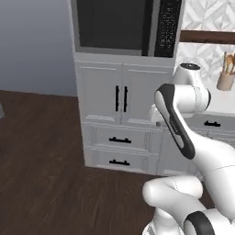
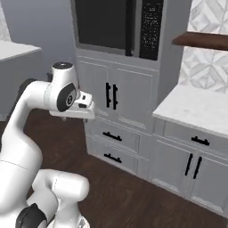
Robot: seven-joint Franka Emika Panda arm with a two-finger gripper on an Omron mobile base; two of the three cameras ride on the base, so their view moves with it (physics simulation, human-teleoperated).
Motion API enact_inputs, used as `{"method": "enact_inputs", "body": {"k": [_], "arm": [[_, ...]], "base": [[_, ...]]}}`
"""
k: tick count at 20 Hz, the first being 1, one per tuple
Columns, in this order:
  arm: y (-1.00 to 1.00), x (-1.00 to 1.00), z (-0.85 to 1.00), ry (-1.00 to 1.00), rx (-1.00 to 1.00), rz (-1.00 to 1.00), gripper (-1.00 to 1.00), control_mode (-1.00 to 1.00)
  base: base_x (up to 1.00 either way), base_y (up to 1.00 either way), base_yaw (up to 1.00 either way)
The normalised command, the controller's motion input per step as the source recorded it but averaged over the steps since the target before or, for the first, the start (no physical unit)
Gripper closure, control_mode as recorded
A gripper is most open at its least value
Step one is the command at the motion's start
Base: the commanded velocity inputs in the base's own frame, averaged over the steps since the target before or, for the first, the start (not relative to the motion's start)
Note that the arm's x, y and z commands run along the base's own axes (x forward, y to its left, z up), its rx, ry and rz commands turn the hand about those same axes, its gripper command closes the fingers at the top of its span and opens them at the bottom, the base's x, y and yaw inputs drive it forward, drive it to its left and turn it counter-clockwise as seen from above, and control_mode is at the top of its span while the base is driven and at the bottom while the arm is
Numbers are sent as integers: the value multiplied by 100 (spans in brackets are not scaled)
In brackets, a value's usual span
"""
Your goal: Navigate to the toaster oven.
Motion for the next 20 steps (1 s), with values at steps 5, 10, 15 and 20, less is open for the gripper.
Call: {"method": "enact_inputs", "body": {"k": [5, 10, 15, 20], "arm": [[0, 0, 0, 0, 0, 0, -100, 100], [0, 0, 0, 0, 0, 0, -100, 100], [0, 0, 0, 0, 0, 0, -100, 100], [0, 0, 0, 0, 0, 0, -100, 100]], "base": [[39, 10, 88], [68, 8, 81], [86, 4, 77], [100, 0, 72]]}}
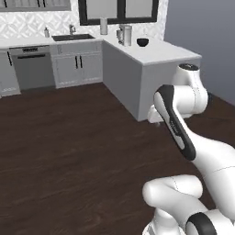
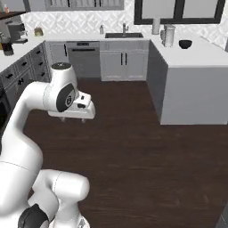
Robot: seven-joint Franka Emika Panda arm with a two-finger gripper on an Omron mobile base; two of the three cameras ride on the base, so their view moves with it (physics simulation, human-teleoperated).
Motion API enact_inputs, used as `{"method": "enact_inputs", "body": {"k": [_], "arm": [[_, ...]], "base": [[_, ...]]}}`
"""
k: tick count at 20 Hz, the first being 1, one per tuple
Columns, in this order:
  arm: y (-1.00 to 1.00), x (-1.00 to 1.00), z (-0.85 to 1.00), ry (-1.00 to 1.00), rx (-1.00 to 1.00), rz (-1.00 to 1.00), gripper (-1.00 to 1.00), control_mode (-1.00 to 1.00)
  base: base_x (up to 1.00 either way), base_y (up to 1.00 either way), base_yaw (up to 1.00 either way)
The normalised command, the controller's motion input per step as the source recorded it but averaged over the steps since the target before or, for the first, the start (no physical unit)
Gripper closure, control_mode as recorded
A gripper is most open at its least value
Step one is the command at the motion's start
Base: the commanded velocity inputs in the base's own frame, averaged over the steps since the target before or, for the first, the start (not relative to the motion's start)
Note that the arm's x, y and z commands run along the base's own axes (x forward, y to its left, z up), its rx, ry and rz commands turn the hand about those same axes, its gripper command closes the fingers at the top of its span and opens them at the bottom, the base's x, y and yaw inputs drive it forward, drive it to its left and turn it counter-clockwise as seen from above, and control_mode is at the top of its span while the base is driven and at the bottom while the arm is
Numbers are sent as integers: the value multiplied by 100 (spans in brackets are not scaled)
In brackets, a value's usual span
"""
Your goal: Navigate to the toaster oven.
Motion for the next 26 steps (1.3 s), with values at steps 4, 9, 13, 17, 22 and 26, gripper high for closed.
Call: {"method": "enact_inputs", "body": {"k": [4, 9, 13, 17, 22, 26], "arm": [[0, 0, 0, 0, 0, 0, -100, 100], [0, 0, 0, 0, 0, 0, -100, 100], [0, 0, 0, 0, 0, 0, -100, 100], [0, 0, 0, 0, 0, 0, -100, 100], [0, 0, 0, 0, 0, 0, -100, 100], [0, 0, 0, 0, 0, 0, -100, 100]], "base": [[100, 0, 71], [100, -2, 61], [100, -24, 42], [100, -2, 55], [100, 0, 66], [100, 0, 69]]}}
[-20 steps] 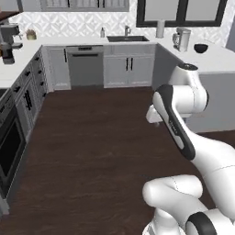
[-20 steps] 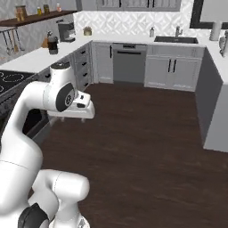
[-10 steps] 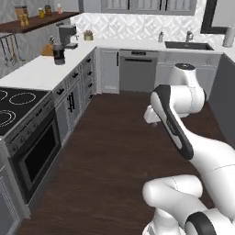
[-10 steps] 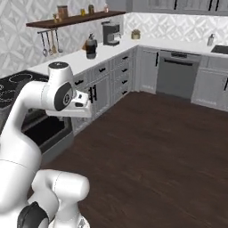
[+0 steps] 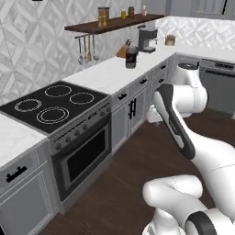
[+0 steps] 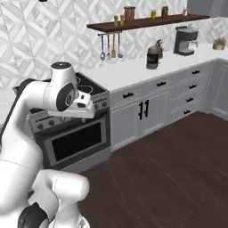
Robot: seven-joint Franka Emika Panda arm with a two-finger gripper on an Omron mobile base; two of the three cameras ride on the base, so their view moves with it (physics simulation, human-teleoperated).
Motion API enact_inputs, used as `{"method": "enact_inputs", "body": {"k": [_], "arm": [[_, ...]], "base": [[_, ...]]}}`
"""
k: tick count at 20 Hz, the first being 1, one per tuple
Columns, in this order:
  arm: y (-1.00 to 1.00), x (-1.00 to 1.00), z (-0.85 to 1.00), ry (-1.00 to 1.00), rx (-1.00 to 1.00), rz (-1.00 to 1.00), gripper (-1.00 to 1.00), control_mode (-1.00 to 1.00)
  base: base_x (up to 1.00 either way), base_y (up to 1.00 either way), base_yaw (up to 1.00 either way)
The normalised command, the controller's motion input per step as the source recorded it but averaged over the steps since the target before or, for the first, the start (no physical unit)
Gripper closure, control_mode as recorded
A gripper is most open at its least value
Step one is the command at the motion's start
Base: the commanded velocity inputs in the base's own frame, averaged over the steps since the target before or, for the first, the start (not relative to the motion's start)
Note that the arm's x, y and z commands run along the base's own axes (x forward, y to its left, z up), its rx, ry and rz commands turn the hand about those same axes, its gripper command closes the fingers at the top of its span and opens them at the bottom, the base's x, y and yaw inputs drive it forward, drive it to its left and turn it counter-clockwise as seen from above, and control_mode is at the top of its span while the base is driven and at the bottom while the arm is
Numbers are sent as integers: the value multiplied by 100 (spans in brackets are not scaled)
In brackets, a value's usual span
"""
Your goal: Navigate to the toaster oven.
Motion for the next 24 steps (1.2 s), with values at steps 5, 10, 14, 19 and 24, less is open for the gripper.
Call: {"method": "enact_inputs", "body": {"k": [5, 10, 14, 19, 24], "arm": [[0, 0, 0, 0, 0, 0, -100, 100], [0, 0, 0, 0, 0, 0, -100, 100], [0, 0, 0, 0, 0, 0, -100, 100], [0, 0, 0, 0, 0, 0, -100, 100], [0, 0, 0, 0, 0, 0, -100, 100]], "base": [[100, 0, 71], [98, 0, 70], [59, 27, 64], [11, 96, 45], [-7, 100, 25]]}}
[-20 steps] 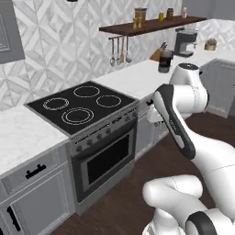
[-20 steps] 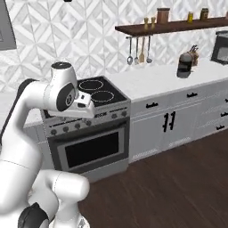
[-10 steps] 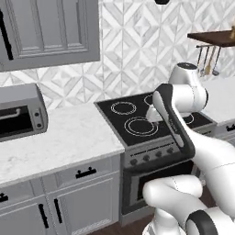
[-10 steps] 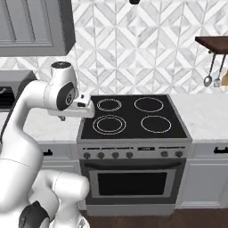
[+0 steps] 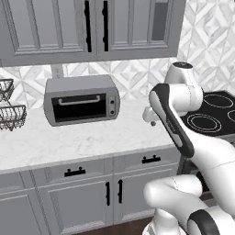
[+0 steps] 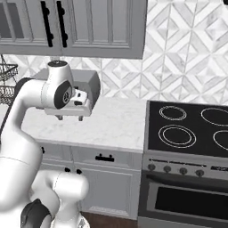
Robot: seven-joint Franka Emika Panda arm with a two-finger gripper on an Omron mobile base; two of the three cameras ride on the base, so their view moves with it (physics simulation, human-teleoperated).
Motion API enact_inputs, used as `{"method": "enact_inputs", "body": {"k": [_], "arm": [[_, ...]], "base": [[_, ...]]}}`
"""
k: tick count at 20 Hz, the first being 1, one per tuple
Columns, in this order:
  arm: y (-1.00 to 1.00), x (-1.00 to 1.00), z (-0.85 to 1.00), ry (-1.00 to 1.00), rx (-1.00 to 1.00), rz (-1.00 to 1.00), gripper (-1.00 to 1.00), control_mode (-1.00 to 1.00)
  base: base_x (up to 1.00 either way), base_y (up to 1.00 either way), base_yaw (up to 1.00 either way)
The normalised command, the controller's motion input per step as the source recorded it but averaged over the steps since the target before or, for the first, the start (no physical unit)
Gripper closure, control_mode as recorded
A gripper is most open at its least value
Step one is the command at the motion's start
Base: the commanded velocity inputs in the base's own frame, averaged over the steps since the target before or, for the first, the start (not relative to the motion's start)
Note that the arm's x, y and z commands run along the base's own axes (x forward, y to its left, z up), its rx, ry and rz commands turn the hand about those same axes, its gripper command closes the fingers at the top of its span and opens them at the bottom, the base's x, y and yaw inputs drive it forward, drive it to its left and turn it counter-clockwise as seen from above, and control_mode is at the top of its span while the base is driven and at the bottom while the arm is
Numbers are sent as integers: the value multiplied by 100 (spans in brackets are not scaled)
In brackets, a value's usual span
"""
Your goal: Navigate to the toaster oven.
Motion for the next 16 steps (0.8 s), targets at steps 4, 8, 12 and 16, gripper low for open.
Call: {"method": "enact_inputs", "body": {"k": [4, 8, 12, 16], "arm": [[0, 0, 0, 0, 0, 0, -100, 100], [0, 0, 0, 0, 0, 0, -100, 100], [0, 0, 0, 0, 0, 0, -100, 100], [0, 0, 0, 0, 0, 0, -100, 100]], "base": [[14, 90, 9], [50, 51, 0], [57, 20, -3], [49, 11, -3]]}}
